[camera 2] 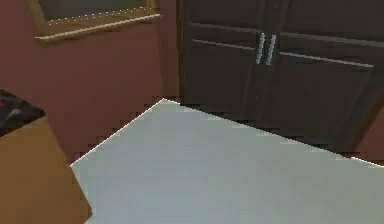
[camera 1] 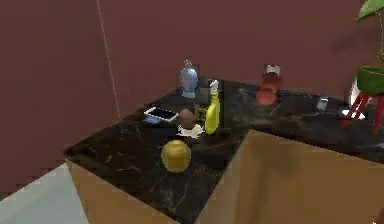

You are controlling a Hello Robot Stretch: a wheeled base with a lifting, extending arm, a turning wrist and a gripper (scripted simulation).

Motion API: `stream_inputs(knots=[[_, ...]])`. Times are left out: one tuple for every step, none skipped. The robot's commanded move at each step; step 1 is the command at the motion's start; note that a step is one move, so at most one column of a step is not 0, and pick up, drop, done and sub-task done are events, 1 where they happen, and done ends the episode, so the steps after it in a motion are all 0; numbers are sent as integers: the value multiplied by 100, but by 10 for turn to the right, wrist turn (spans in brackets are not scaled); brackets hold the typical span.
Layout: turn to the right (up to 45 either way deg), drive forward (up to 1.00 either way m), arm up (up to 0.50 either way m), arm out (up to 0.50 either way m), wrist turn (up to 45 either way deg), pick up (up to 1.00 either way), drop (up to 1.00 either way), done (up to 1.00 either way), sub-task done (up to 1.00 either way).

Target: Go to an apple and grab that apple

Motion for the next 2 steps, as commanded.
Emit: stream_inputs(knots=[[450,0,0,0,0,0,0,0,0],[450,0,0,0,0,0,0,0,0]])
